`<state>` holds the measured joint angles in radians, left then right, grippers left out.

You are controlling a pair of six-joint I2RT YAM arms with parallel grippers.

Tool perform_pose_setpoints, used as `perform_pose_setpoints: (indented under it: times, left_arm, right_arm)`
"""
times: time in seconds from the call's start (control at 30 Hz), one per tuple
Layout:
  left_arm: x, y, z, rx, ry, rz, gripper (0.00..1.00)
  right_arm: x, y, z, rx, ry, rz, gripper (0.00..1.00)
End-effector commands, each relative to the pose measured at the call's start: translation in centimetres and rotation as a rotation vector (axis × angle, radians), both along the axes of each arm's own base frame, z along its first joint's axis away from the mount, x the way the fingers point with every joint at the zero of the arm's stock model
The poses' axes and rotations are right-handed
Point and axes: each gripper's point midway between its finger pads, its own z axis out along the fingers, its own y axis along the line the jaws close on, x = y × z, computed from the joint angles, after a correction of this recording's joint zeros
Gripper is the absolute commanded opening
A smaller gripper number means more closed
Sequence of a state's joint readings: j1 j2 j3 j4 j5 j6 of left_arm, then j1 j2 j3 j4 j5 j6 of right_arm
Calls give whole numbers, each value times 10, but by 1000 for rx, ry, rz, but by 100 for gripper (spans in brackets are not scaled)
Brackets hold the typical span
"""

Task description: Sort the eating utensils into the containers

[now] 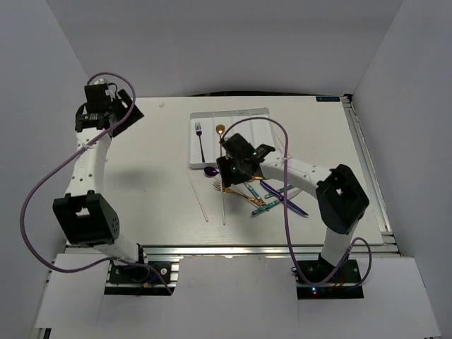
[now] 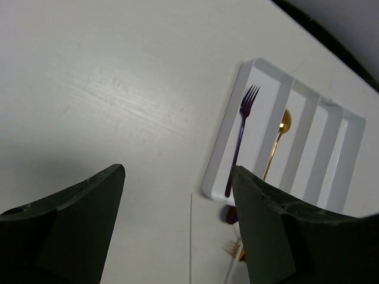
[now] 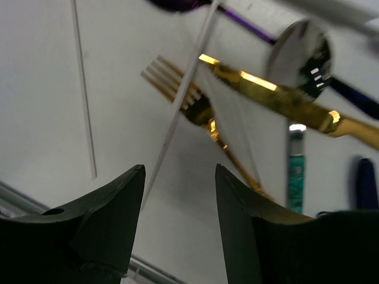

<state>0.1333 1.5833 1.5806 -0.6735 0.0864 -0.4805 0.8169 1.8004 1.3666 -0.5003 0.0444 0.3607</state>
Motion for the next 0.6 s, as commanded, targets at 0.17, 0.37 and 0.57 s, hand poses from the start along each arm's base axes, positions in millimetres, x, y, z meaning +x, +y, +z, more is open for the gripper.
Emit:
perform_pose_setpoints:
  times: [0.17, 0.37, 0.57]
  left_arm:
    - [-64, 20, -12, 106, 42, 70, 84]
    - [-86, 25, 2, 156, 0, 89, 85]
    - [-93, 27, 6, 163, -1, 97, 86]
  right_arm:
    - [-71, 19, -33, -19, 165, -1, 56]
    - [-77, 20, -68, -91, 213, -16, 55]
    - [-70, 31, -89, -116, 241, -36, 49]
